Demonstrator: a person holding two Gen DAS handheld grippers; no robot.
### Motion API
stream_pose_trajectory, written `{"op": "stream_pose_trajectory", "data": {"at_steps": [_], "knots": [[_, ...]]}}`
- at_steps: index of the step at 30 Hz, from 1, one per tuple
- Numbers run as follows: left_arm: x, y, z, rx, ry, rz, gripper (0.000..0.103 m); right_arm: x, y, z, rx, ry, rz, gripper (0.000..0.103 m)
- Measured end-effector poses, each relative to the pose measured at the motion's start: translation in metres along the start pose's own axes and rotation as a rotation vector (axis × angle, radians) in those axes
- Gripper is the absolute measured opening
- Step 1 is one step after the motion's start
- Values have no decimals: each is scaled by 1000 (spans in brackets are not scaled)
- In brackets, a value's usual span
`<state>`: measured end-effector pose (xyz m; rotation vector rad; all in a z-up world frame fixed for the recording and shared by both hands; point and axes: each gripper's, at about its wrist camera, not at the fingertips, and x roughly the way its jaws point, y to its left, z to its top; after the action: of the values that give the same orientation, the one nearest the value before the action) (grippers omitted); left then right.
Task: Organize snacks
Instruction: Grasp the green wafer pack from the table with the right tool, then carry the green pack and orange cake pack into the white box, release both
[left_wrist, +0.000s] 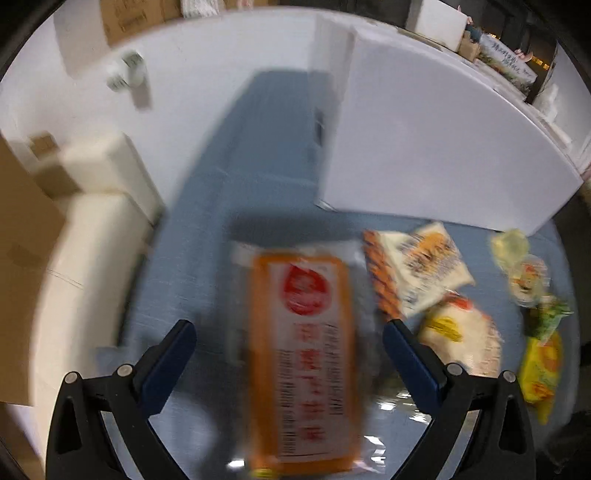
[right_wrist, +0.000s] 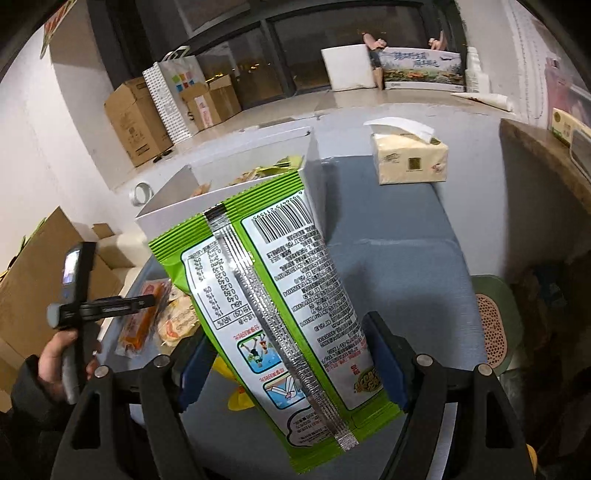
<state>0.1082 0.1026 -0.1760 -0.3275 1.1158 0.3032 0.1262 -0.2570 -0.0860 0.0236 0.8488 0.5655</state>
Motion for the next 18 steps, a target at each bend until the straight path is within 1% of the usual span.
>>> {"op": "stream_pose_trajectory", "data": {"at_steps": [1,3,5,7,9,12,15,18], "knots": [[0,-3,-1,15,-17,23,103,1,3,0,-8,2,4,81],[5,-9,-4,48,-19,91,101,3,9,-1,-27,7,9,81],[3,-11,-8,57,-35,86,97,6,13,-2,-38,14,16,81],[-5,-15,-11,84,-53,76,64,9,15,-4,-41,22,19,81],[-11,-15,-12,86,-43,36,61,11,16,-5,-42,29,21,81],[-17,-11,-14,71,-56,11,60,13,18,-6,-48,33,23,81],[-40,-10,-17,78,-119,-32,60,12,20,-5,-66,30,19,81],[-74,-20,-18,110,-193,-48,60,11,21,-2,-76,24,22,81]]}}
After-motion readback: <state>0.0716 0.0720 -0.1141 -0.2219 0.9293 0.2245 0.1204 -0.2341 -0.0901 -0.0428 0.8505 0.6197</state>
